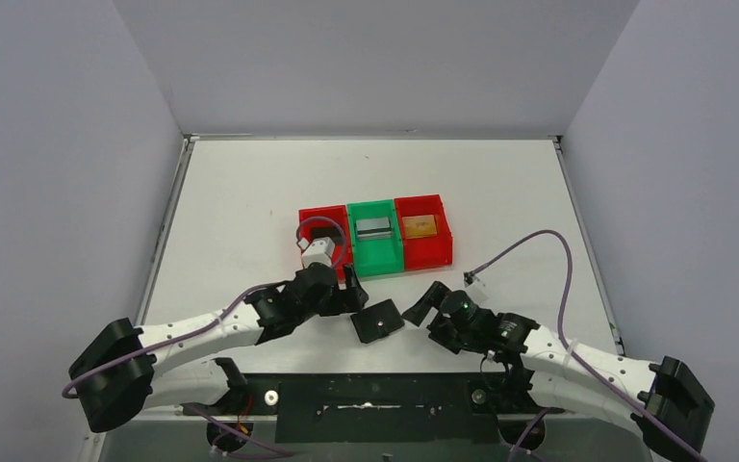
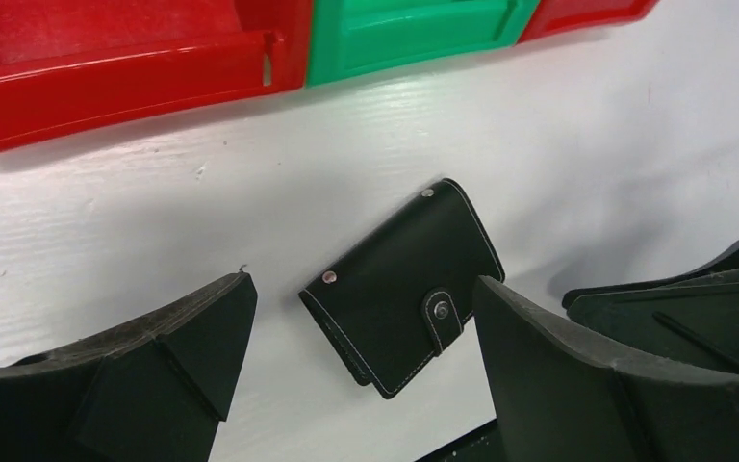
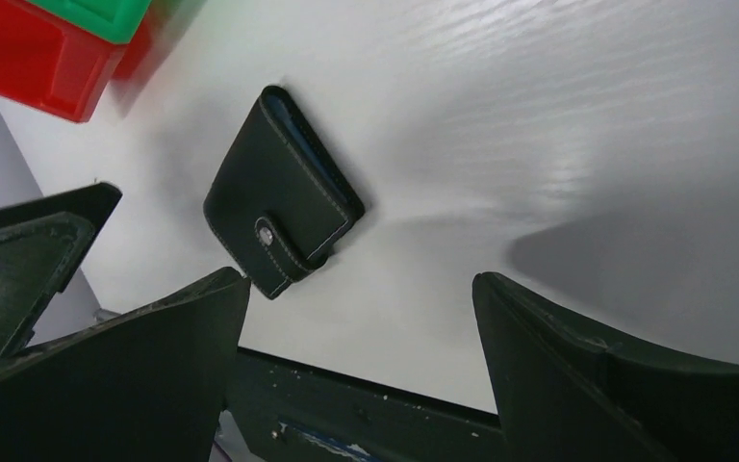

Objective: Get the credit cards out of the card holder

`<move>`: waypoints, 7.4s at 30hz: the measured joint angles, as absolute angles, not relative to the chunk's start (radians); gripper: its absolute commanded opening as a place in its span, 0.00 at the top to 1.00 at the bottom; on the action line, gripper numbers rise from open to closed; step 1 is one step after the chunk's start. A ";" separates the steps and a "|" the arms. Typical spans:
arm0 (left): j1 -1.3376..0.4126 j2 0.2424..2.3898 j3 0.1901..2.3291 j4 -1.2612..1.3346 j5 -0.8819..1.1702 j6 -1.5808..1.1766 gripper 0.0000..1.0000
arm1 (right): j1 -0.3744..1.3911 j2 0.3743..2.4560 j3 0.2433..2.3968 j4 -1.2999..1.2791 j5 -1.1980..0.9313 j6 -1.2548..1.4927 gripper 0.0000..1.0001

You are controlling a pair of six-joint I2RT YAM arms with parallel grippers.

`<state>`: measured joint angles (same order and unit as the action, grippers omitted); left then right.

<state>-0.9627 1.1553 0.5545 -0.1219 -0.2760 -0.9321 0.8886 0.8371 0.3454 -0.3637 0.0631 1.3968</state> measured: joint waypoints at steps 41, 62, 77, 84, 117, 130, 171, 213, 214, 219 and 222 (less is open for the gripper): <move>-1.301 1.197 0.494 0.038 -0.445 -1.036 0.31 | 0.773 0.930 0.411 -0.229 0.001 1.231 0.20; -1.171 1.237 0.364 0.195 -0.183 -1.070 0.36 | 0.890 1.392 0.728 -0.245 -0.073 1.014 0.28; -1.172 1.091 0.332 -0.002 -0.308 -1.217 0.47 | 1.032 1.402 0.825 -0.575 0.220 1.090 0.43; -1.157 1.092 0.336 -0.058 -0.320 -1.232 0.42 | 1.063 1.558 0.924 -0.590 0.231 1.083 0.45; -1.150 1.409 0.616 -0.164 -0.337 -1.158 0.47 | 0.970 1.418 0.659 -0.227 0.035 1.104 0.86; -1.160 1.481 0.659 -0.162 -0.349 -1.191 0.77 | 0.837 1.322 0.419 0.112 -0.175 1.169 0.86; -1.166 1.365 0.572 -0.124 -0.337 -1.184 0.84 | 0.962 1.470 0.751 -0.381 -0.021 1.565 0.60; -1.177 1.365 0.573 -0.133 -0.349 -1.168 0.84 | 0.940 1.563 0.857 -0.547 -0.155 1.753 0.98; -1.177 1.365 0.573 -0.133 -0.349 -1.168 0.84 | 0.937 1.563 0.857 -0.547 -0.157 1.751 0.99; -1.177 1.365 0.573 -0.138 -0.355 -1.178 0.85 | 0.921 1.554 0.849 -0.536 -0.165 1.728 1.00; -1.179 1.360 0.573 -0.139 -0.360 -1.193 0.86 | 0.915 1.529 0.822 -0.512 -0.166 1.718 1.00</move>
